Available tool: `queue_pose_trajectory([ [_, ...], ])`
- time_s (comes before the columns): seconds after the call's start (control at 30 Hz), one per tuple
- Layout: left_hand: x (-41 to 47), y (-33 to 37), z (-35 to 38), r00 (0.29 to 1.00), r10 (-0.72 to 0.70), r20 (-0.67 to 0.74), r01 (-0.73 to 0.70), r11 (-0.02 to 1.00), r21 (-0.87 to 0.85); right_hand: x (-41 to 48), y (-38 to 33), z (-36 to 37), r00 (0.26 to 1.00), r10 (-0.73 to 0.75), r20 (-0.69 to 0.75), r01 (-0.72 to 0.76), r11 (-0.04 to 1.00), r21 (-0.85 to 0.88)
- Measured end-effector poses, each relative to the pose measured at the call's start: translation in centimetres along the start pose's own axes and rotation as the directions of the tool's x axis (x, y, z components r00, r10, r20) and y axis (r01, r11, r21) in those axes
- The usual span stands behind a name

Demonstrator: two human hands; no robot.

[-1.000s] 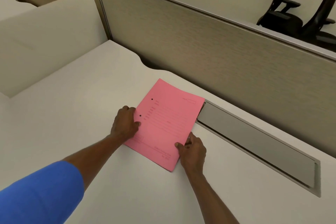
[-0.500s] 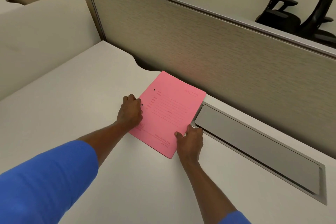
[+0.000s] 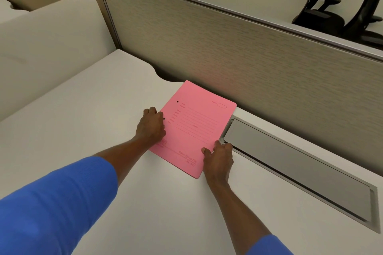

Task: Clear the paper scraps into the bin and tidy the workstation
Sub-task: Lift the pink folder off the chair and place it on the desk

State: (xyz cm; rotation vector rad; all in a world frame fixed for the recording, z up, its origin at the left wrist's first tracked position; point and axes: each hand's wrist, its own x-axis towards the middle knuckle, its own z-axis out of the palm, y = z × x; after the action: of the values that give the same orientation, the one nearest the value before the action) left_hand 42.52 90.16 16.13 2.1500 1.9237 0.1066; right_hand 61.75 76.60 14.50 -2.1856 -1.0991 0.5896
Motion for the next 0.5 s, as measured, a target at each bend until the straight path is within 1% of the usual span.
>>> queue_pose_trajectory([
  [0.17, -0.1, 0.0, -0.1, 1.0, 0.013, 0.007, -0.013, 1.0, -0.003, 0.0, 0.2, 0.1, 1.0, -0.003, 0.011, 0.003, 1.0, 0.014],
  [0.27, -0.5, 0.2, -0.5, 1.0, 0.006, 0.006, -0.006, 1.0, -0.003, 0.1, 0.6, 0.1, 1.0, -0.015, -0.014, 0.016, 0.998, 0.058],
  [0.4, -2.5, 0.0, -0.9, 0.992, 0.026, -0.124, -0.011, 0.993, 0.116, -0.8, 2.0, -0.7, 0.997, 0.001, -0.08, 0.005, 0.997, 0.079],
  [0.5, -5.3, -0.3, -1.1, 0.984, 0.053, -0.17, -0.027, 0.988, 0.154, -3.1, 4.1, -1.4, 0.992, -0.009, -0.124, 0.019, 0.997, 0.081],
])
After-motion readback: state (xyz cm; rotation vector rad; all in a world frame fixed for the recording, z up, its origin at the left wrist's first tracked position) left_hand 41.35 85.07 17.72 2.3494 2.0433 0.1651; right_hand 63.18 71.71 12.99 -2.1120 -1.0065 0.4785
